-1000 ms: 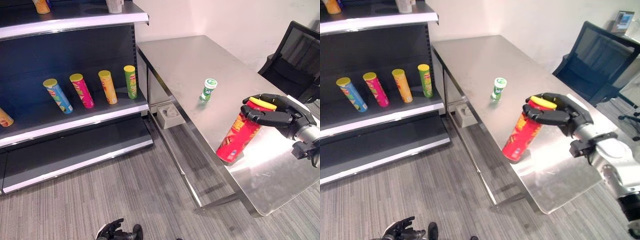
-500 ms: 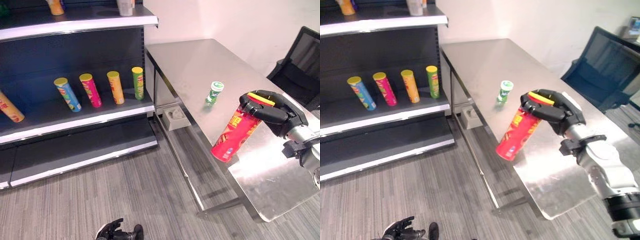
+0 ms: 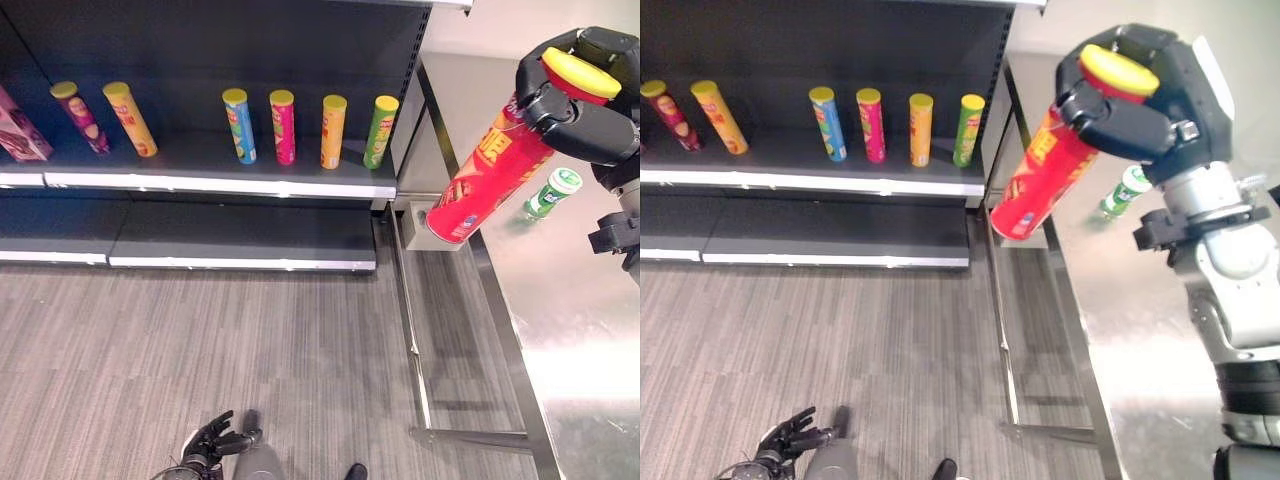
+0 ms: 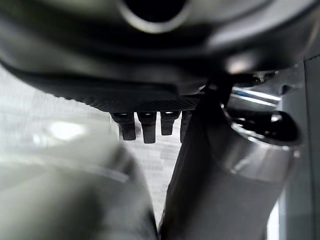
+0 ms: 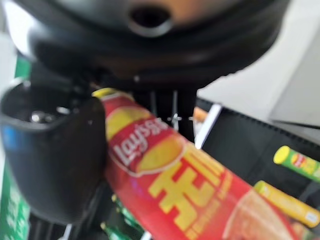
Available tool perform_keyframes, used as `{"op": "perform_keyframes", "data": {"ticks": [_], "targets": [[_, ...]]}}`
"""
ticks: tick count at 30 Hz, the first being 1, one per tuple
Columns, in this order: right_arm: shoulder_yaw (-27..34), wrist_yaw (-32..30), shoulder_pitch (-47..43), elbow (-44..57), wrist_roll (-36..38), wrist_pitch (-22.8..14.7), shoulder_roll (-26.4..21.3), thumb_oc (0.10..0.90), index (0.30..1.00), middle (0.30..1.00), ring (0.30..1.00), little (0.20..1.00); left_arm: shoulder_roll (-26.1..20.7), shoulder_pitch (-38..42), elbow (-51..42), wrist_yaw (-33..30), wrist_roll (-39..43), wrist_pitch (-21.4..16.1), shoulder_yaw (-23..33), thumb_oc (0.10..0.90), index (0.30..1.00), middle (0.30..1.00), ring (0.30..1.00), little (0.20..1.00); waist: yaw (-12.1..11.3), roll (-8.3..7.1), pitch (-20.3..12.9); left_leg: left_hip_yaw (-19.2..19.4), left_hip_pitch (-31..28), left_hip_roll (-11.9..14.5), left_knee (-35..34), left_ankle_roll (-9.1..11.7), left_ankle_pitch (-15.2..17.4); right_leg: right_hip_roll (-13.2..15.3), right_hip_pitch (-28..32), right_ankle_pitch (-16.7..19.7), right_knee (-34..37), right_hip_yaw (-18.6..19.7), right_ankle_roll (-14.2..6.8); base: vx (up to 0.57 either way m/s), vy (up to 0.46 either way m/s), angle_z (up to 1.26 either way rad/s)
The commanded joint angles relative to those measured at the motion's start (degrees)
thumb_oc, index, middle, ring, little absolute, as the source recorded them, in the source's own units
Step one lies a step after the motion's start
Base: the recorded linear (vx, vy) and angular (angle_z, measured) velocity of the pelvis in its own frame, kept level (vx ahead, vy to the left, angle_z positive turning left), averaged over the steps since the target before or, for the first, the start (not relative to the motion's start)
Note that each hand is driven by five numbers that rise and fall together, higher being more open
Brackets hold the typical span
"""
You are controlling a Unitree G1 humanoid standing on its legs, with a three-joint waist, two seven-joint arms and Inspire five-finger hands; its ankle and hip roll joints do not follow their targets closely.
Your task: Put the goods on the table back onto the shelves and tidy them up.
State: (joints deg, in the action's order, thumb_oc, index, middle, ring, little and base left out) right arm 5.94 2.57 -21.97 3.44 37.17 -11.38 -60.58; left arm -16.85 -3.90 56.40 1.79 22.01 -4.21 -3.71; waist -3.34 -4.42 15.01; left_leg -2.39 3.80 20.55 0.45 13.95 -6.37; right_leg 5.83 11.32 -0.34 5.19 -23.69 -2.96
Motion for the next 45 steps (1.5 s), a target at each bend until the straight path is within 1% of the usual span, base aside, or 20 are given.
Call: {"op": "perform_keyframes", "data": {"ticks": [1, 4, 6, 8, 11, 12, 13, 14, 15, 21, 24, 26, 28, 30, 31, 32, 37, 42, 44, 45], "targets": [[5.6, -3.9, -6.4, 3.7, -1.8, -6.1, -4.5, 0.4, 0.3, 0.3, 0.3, 0.3, -1.8, -0.3, -1.2, 0.0, -2.2, -3.3, -2.2, 0.8, 0.9, 0.9, 0.9, 0.9, 0.1, 2.04, -6.3, -3.1, -2.5, -1.1, -1.6, -0.4, 1.1, 8.6, -1.1, -1.6, -1.9, 3.3, -8.8, 0.2, 0.709, 0.07], [7.7, -4.9, -2.9, 5.2, -6.1, -4.9, -2.0, 0.4, 0.3, 0.3, 0.3, 0.3, -2.2, 0.3, -1.5, 0.2, -4.1, -3.4, -2.8, 0.8, 0.9, 0.9, 0.9, 0.9, 0.3, 1.89, -7.3, -1.5, -3.8, -5.7, -3.0, -2.0, 5.9, 15.4, -2.7, 3.2, -3.2, 3.3, -11.4, 0.09, 0.532, 0.52], [7.1, -5.7, -2.8, 5.4, -9.4, -4.5, -1.2, 0.4, 0.3, 0.3, 0.3, 0.3, -3.2, 0.2, -2.6, 0.2, -4.8, -3.6, -2.8, 0.8, 0.9, 0.9, 0.9, 0.9, -0.1, 1.23, -6.9, 0.0, -4.3, -9.6, -3.4, -4.3, 7.3, 20.0, -5.8, 11.7, -6.6, 3.5, -12.0, -0.02, 0.576, 0.13], [4.2, -6.2, -4.7, 5.8, -10.3, -4.4, -0.4, 0.4, 0.3, 0.3, 0.3, 0.3, -4.4, 0.1, -4.2, 0.0, -3.6, -3.4, -1.5, 0.8, 0.9, 0.9, 0.9, 0.9, -1.1, 1.57, -6.1, 2.5, -4.9, -12.2, -4.6, -6.5, 7.4, 21.7, -9.4, 10.2, -11.4, 3.0, -10.4, -0.08, 0.526, -0.16], [3.2, -6.4, -5.1, 5.6, -11.7, -3.9, 0.2, 0.4, 0.3, 0.3, 0.3, 0.3, -4.8, 0.4, -3.9, -0.1, -2.8, -3.3, 0.0, 0.8, 0.9, 0.9, 0.9, 0.9, -0.8, 2.15, -5.3, 3.4, -6.0, -14.0, -5.2, -8.1, 7.5, 17.6, -11.5, 5.9, -16.5, 5.7, -8.2, -0.01, 0.295, -0.15], [3.1, -6.2, -5.1, 6.6, -12.5, -3.8, 0.7, 0.4, 0.3, 0.3, 0.3, 0.3, -4.7, 0.0, -3.5, -0.2, -2.7, -2.9, 1.0, 0.8, 0.9, 0.9, 0.9, 0.9, -0.6, 2.87, -4.7, 3.6, -6.6, -15.6, -5.4, -9.6, 7.3, 10.0, -13.0, -0.6, -19.7, 6.8, -6.2, 0.01, 0.305, 0.14], [2.5, -6.4, -5.1, 6.8, -13.3, -4.0, 1.0, 0.4, 0.3, 0.3, 0.3, 0.3, -4.4, 0.0, -3.0, -0.2, -2.6, -2.7, 1.2, 0.8, 0.9, 0.9, 0.9, 0.9, -0.7, 2.97, -4.4, 3.7, -6.5, -16.4, -5.4, -10.0, 6.9, 5.9, -14.1, -3.3, -20.7, 6.5, -4.9, 0.01, 0.301, -0.01], [2.4, -6.4, -5.2, 6.8, -13.3, -4.0, 1.0, 0.4, 0.3, 0.3, 0.3, 0.3, -4.4, 0.1, -2.9, -0.2, -2.6, -2.7, 1.3, 0.8, 0.9, 0.9, 0.9, 0.9, -0.6, 3.03, -4.5, 3.7, -6.2, -16.3, -5.4, -10.0, 6.8, 5.8, -14.3, -3.1, -20.6, 6.4, -4.8, -0.01, 0.152, -0.03], [1.4, -6.7, -5.4, 6.9, -15.3, -4.1, 1.6, 0.4, 0.3, 0.3, 0.3, 0.3, -4.1, -0.2, -2.9, -0.1, -2.5, -2.3, 1.6, 0.8, 0.9, 0.9, 0.9, 0.9, -0.7, 2.53, -3.5, 3.9, -6.7, -18.0, -5.4, -10.5, 6.7, -0.1, -15.6, -5.7, -20.0, 6.7, -3.9, -0.02, 0.094, 0.01], [-0.2, -7.5, -5.6, 8.0, -19.8, -4.0, 2.4, 0.4, 0.3, 0.3, 0.3, 0.3, -1.3, -1.9, -3.4, 0.2, -2.5, -2.4, 1.8, 0.8, 0.9, 0.9, 0.9, 0.9, -1.3, 1.02, -3.5, 3.2, -7.1, -21.0, -3.9, -10.8, 7.7, -4.9, -10.7, -3.8, -8.7, 12.6, -1.3, 0.09, 0.04, -0.07], [0.0, -7.6, -4.1, 9.1, -21.3, -3.7, 5.2, 0.4, 0.3, 0.3, 0.3, 0.3, 0.3, -2.6, -5.1, 0.8, -2.3, -2.2, 0.5, 0.8, 0.9, 0.9, 0.9, 0.9, -1.9, 0.9, -2.4, 2.6, -3.2, -22.2, 6.5, -10.4, 11.4, -4.0, -6.5, -2.2, -2.8, 12.1, -2.0, 0.14, 0.079, 0.18], [-0.7, -7.7, -4.2, 9.3, -22.7, -3.7, 5.4, 0.4, 0.3, 0.3, 0.3, 0.3, 0.3, -2.4, -5.2, 0.7, -2.5, -2.3, 0.5, 0.8, 0.9, 0.9, 0.9, 0.9, -2.4, 0.64, -2.2, 2.6, -1.5, -20.0, 7.3, -9.3, 10.9, -2.7, -5.6, -1.9, -1.0, 12.0, -2.9, 0.11, 0.165, 0.28], [-0.7, -7.7, -3.9, 9.7, -23.3, -3.6, 5.8, 0.4, 0.3, 0.3, 0.3, 0.3, 0.0, -2.2, -5.3, 0.5, -2.8, -2.4, 0.1, 0.8, 0.9, 0.9, 0.9, 0.9, -2.2, 0.13, -2.2, 1.5, -0.1, -16.3, 6.4, -8.7, 9.5, -0.8, -5.9, -2.3, -0.7, 11.8, -3.7, 0.09, 0.24, 0.04], [-0.2, -9.1, -3.2, 9.8, -25.0, -4.3, 6.0, 0.4, 0.3, 0.3, 0.3, 0.3, -0.5, -1.5, -5.2, -0.3, -3.1, -2.7, -0.4, 0.8, 0.9, 0.9, 0.9, 0.9, -1.5, 0.16, -2.5, 0.5, 2.1, -8.3, 2.5, -7.2, 3.4, 1.9, -6.4, -3.6, -0.9, 11.9, -5.2, 0.13, 0.362, -0.11], [-0.1, -9.1, -3.0, 9.8, -25.1, -4.3, 6.0, 0.4, 0.3, 0.3, 0.3, 0.3, -0.5, -1.5, -5.1, -0.3, -3.1, -2.7, -0.5, 0.8, 0.9, 0.9, 0.9, 0.9, -1.6, 0.24, -2.6, 0.5, 1.8, -8.1, 1.7, -7.0, 3.0, 1.7, -6.6, -3.8, -1.1, 11.9, -5.1, 0.22, 0.556, -0.16], [0.9, -10.4, -1.3, 10.2, -27.2, -4.0, 6.1, 0.4, 0.3, 0.3, 0.3, 0.3, -0.9, -0.9, -5.9, -1.0, -4.1, -2.8, -1.3, 0.8, 0.9, 0.9, 0.9, 0.9, -0.9, 1.43, -3.1, 1.2, 3.7, -3.4, -2.0, -4.6, -1.7, 4.0, -5.5, -5.3, -1.2, 12.3, -6.8, 0.18, 0.406, -0.15], [4.2, -8.7, 3.4, 12.4, -28.7, -2.7, 7.3, 0.4, 0.3, 0.3, 0.3, 0.3, -1.0, -0.7, -7.6, -0.1, -5.0, -3.1, -2.3, 0.8, 0.9, 0.9, 0.9, 0.9, -0.1, 4.57, -5.9, 1.4, 1.3, -6.2, -3.5, -2.6, 1.3, 8.7, -2.7, -3.1, -1.7, 11.4, -9.3, 0.25, 0.455, -0.06], [3.7, -9.1, 3.4, 13.2, -32.0, -1.6, 11.0, 0.4, 0.3, 0.3, 0.3, 0.3, -4.6, 0.9, -6.9, -0.4, -6.9, -3.1, -0.9, 0.8, 0.9, 0.9, 0.9, 0.9, -0.4, 4.21, -5.6, 5.9, -0.5, -14.0, -2.7, -7.3, 5.7, 17.3, -7.3, 3.7, -11.1, 9.6, -9.4, 0.13, 0.496, 0.19], [2.5, -9.4, 2.8, 12.9, -33.0, -1.6, 11.8, 0.4, 0.3, 0.3, 0.3, 0.3, -5.2, 1.3, -6.1, -0.8, -7.2, -3.1, -0.2, 0.8, 0.9, 0.9, 0.9, 0.9, -0.6, 4.5, -5.1, 6.7, -1.3, -15.1, -3.2, -8.5, 6.1, 18.1, -8.6, 4.4, -14.3, 8.2, -8.7, 0.08, 0.326, 0.11], [2.0, -9.3, 2.8, 12.8, -34.5, -1.1, 11.5, 0.4, 0.3, 0.3, 0.3, 0.3, -5.1, 1.3, -5.6, -1.0, -7.2, -2.8, 0.4, 0.8, 0.9, 0.9, 0.9, 0.9, 0.0, 4.72, -4.2, 7.0, -3.2, -15.9, -4.4, -9.2, 6.3, 15.0, -10.8, 3.2, -17.9, 10.2, -7.4, 0.09, 0.302, 0.03]]}}
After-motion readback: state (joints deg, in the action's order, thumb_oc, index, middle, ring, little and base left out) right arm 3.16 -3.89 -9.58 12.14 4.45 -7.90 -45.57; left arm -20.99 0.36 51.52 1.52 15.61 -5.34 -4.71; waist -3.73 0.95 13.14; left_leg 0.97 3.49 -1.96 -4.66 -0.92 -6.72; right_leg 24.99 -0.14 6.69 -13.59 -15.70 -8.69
